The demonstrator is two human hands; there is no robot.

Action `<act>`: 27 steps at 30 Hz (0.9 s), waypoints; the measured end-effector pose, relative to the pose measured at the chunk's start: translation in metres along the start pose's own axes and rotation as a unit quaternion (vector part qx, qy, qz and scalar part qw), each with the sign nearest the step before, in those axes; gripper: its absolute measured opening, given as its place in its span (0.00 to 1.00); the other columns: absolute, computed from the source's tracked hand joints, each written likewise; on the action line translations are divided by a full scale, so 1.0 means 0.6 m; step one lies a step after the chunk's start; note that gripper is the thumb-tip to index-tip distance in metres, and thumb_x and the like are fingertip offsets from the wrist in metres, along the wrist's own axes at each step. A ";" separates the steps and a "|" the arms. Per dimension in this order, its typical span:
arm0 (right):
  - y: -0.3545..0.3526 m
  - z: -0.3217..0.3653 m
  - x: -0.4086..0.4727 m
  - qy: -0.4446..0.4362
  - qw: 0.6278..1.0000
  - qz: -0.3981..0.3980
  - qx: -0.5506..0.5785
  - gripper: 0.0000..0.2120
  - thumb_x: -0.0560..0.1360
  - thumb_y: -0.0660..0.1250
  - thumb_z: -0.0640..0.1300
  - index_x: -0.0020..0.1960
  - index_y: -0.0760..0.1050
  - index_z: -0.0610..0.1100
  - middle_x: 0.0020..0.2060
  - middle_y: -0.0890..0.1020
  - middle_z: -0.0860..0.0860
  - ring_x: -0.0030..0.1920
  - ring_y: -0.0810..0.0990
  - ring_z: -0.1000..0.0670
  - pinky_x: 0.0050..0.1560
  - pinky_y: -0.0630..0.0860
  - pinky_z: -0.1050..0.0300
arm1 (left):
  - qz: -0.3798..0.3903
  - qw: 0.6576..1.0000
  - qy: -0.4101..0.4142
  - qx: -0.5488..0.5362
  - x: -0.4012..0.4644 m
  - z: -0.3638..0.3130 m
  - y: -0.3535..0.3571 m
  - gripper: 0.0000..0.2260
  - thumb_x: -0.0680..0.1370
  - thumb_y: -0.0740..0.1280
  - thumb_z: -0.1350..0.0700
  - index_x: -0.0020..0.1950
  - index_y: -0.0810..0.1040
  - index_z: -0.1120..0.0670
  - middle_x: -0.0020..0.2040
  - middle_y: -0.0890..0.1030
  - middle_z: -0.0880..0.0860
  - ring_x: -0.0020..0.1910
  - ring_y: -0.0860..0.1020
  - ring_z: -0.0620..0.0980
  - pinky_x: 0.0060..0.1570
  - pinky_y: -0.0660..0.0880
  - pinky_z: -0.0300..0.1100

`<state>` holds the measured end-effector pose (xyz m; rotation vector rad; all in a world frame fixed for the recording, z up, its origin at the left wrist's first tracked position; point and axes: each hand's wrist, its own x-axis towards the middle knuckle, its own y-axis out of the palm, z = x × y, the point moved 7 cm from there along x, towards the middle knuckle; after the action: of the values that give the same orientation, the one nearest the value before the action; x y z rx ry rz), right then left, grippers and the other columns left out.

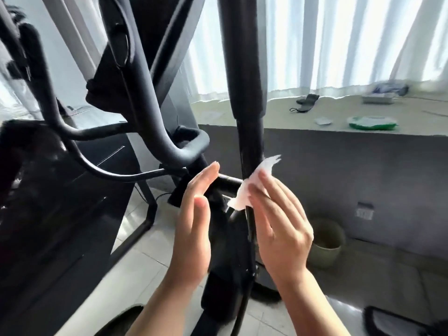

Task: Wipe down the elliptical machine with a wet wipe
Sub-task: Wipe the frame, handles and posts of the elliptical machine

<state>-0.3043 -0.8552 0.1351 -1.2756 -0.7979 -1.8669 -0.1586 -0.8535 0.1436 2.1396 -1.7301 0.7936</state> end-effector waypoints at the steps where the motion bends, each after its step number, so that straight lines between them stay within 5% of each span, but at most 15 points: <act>1: 0.001 -0.002 -0.002 0.001 1.000 0.005 -0.002 0.07 0.72 0.72 0.30 0.50 0.82 0.34 0.56 0.81 0.41 0.58 0.81 0.45 0.57 0.79 0.47 | 0.001 1.000 0.002 0.011 -0.005 -0.001 -0.003 0.29 0.76 0.52 0.29 0.70 0.69 0.44 0.71 0.73 0.43 0.73 0.67 0.45 0.73 0.61 0.48; 6: 0.014 0.030 0.052 -0.038 0.999 -0.033 0.004 0.06 0.76 0.67 0.31 0.45 0.83 0.32 0.54 0.81 0.41 0.56 0.81 0.45 0.60 0.76 0.54 | -0.048 0.998 0.015 0.035 -0.011 -0.020 -0.056 0.22 0.75 0.55 0.28 0.65 0.72 0.33 0.66 0.76 0.40 0.69 0.72 0.41 0.67 0.66 0.35; 8: 0.033 0.048 0.067 -0.065 0.998 -0.015 -0.002 0.07 0.75 0.66 0.30 0.44 0.83 0.32 0.54 0.81 0.40 0.56 0.81 0.44 0.62 0.75 0.55 | -0.080 0.996 0.012 0.043 -0.004 -0.021 -0.087 0.22 0.75 0.58 0.30 0.65 0.73 0.37 0.64 0.77 0.40 0.67 0.73 0.40 0.65 0.67 0.32; 12: 0.089 0.098 0.065 -0.085 0.996 0.026 0.008 0.07 0.76 0.66 0.31 0.49 0.83 0.32 0.55 0.82 0.41 0.57 0.81 0.43 0.62 0.75 0.55 | -0.145 0.989 0.029 0.028 0.027 -0.018 -0.153 0.14 0.79 0.59 0.45 0.62 0.74 0.47 0.61 0.79 0.41 0.64 0.76 0.42 0.64 0.70 0.37; 15: 0.175 0.131 0.074 -0.159 0.983 0.092 0.005 0.08 0.77 0.66 0.33 0.54 0.82 0.34 0.57 0.81 0.41 0.59 0.80 0.43 0.58 0.78 0.52 | -0.169 0.985 0.029 -0.008 0.067 -0.014 -0.189 0.16 0.77 0.59 0.40 0.61 0.76 0.43 0.60 0.79 0.42 0.61 0.77 0.43 0.66 0.71 0.45; 18: 0.227 0.128 0.092 -0.170 0.980 0.104 -0.028 0.07 0.74 0.70 0.32 0.51 0.83 0.35 0.56 0.82 0.42 0.55 0.82 0.43 0.52 0.80 0.52 | -0.137 0.988 0.017 -0.073 0.115 -0.018 -0.212 0.14 0.76 0.58 0.38 0.57 0.77 0.38 0.59 0.80 0.42 0.60 0.78 0.43 0.67 0.70 0.51; 23: 0.244 0.147 0.158 -0.174 0.980 0.080 -0.047 0.05 0.74 0.71 0.34 0.49 0.84 0.35 0.51 0.84 0.43 0.53 0.83 0.45 0.61 0.74 0.64 | -0.022 0.991 0.026 -0.130 0.166 -0.041 -0.203 0.15 0.78 0.57 0.44 0.61 0.76 0.43 0.56 0.82 0.40 0.59 0.79 0.42 0.60 0.74 0.47; 27: 0.270 0.169 0.278 -0.191 0.977 0.037 -0.092 0.04 0.73 0.71 0.35 0.46 0.84 0.36 0.47 0.85 0.44 0.48 0.84 0.45 0.53 0.75 0.62 | 0.017 0.980 0.003 -0.197 0.179 -0.029 -0.195 0.19 0.77 0.57 0.43 0.63 0.76 0.47 0.58 0.82 0.45 0.59 0.80 0.45 0.55 0.76 0.45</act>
<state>-0.1598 -0.8974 0.3390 -1.7928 -0.7698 -1.6881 -0.0360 -0.9024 0.2333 1.8428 -1.7522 0.4185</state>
